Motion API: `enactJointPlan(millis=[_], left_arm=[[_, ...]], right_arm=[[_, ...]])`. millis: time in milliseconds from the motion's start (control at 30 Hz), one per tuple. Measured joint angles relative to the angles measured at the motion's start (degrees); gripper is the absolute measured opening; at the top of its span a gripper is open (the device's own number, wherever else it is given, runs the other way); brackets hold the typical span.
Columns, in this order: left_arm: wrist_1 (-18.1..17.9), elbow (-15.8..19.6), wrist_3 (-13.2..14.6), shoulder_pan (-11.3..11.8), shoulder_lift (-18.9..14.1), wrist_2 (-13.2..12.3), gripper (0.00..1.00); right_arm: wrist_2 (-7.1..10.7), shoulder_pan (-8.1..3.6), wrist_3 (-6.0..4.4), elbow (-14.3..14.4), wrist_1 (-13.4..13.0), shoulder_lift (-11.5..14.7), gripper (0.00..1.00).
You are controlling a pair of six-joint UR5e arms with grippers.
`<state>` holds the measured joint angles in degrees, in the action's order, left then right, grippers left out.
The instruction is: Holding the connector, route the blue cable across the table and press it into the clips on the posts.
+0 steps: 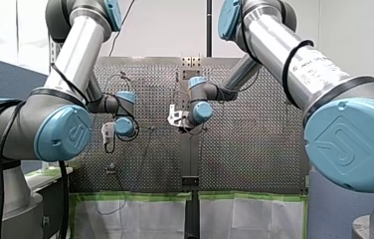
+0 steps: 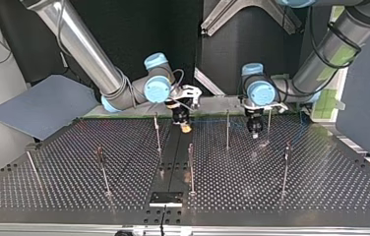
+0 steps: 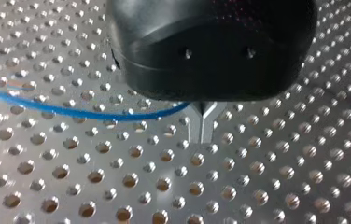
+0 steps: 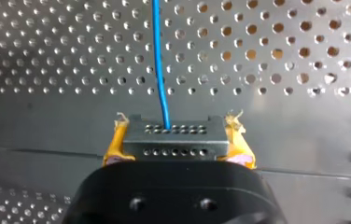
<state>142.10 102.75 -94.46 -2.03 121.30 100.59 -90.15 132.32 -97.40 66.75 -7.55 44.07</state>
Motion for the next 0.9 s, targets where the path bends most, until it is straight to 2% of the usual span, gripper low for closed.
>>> enactJointPlan(millis=[133,167,200,267,300,333,367,400,433,467,500,533,567,800,900], left_arm=[[0.2,-0.3,0.0,0.3,0.1,-0.4,0.00],[0.3,-0.3,-0.1,0.3,0.1,-0.6,0.05],[0.5,-0.4,-0.2,0.4,0.1,-0.9,0.05],[0.9,-0.4,-0.4,0.4,0.1,-1.4,0.25],[1.4,-0.4,-0.5,0.4,0.1,-1.5,0.25],[1.8,-0.4,-0.5,0.4,0.1,-1.6,0.39],[2.3,-0.4,-0.6,0.4,0.1,-1.7,0.49],[2.9,-0.4,-0.5,0.4,0.1,-1.8,0.49],[3.3,-0.4,-0.5,0.4,0.1,-1.8,0.60],[3.8,-0.3,-0.4,0.4,0.1,-1.8,0.76],[4.4,-0.2,-0.2,0.3,0.1,-1.8,0.76],[4.8,-0.1,-0.1,0.3,0.1,-1.8,0.96],[5.3,0.0,0.1,0.2,0.1,-1.7,1.00],[8.2,2.1,0.9,-0.2,-0.5,-0.3,1.00],[7.8,3.5,0.3,-0.2,-1.7,-0.2,1.00]], right_arm=[[0.35,-0.36,0.00,0.0,0.0,0.0,0.00],[0.42,-0.39,0.00,0.0,0.0,0.0,0.00],[0.48,-0.43,0.00,0.0,0.0,0.0,0.00],[0.54,-0.44,0.00,0.0,0.0,0.0,0.00],[0.55,-0.45,0.00,0.0,0.0,-0.1,0.00],[0.56,-0.44,0.00,0.0,0.0,0.0,0.00],[0.57,-0.44,0.00,0.0,0.0,0.0,0.00],[0.57,-0.44,0.00,0.0,0.0,0.0,0.00],[0.58,-0.44,0.00,0.0,0.0,0.0,0.00],[0.58,-0.44,0.00,0.0,0.0,0.0,0.00],[0.58,-0.44,0.00,0.0,0.0,0.0,0.00],[0.58,-0.45,0.00,0.0,0.0,0.0,0.00],[0.58,-0.45,0.00,0.0,0.0,0.0,0.00],[0.66,-0.51,0.00,0.0,0.1,0.0,0.00],[0.66,-0.57,0.00,0.0,0.2,0.0,0.00]])
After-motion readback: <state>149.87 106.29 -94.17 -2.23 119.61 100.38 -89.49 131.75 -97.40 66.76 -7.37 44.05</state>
